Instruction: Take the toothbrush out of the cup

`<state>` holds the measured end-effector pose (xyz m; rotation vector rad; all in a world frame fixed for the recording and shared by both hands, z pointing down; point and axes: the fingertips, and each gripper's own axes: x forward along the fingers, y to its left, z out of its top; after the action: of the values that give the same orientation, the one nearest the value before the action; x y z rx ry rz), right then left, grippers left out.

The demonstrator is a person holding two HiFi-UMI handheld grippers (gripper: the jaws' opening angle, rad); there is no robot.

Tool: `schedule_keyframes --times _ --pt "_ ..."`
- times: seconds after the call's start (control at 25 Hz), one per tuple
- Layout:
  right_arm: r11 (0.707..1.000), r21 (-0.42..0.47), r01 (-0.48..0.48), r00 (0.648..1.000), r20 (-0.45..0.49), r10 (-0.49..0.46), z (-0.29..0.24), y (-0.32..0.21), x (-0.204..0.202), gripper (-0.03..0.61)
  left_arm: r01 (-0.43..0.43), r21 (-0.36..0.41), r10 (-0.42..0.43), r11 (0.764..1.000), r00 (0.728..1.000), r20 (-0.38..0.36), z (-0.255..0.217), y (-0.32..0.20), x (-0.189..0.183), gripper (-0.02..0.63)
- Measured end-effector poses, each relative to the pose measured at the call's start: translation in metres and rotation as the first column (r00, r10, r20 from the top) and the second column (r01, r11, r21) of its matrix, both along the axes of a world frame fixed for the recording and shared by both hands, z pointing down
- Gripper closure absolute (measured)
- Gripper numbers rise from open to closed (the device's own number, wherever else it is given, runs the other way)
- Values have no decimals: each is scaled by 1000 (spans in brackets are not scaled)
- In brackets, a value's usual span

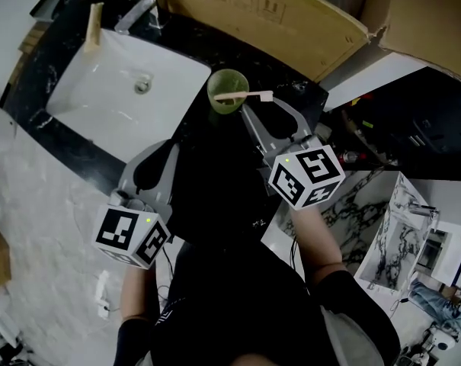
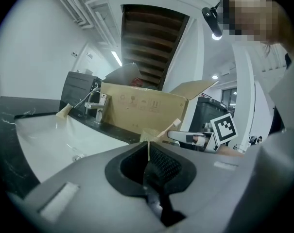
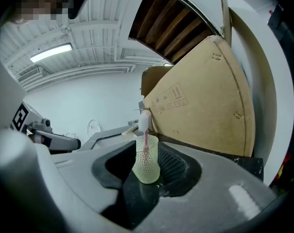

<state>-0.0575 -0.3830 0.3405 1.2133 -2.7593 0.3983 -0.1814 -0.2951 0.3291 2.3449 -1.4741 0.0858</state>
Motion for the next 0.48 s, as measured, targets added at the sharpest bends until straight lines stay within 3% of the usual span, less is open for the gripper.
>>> schedule_keyframes --times 0.48 --pt "1000 24 -15 1000 12 15 -4 -17 -13 458 -37 -15 36 999 999 -31 10 -20 -1 586"
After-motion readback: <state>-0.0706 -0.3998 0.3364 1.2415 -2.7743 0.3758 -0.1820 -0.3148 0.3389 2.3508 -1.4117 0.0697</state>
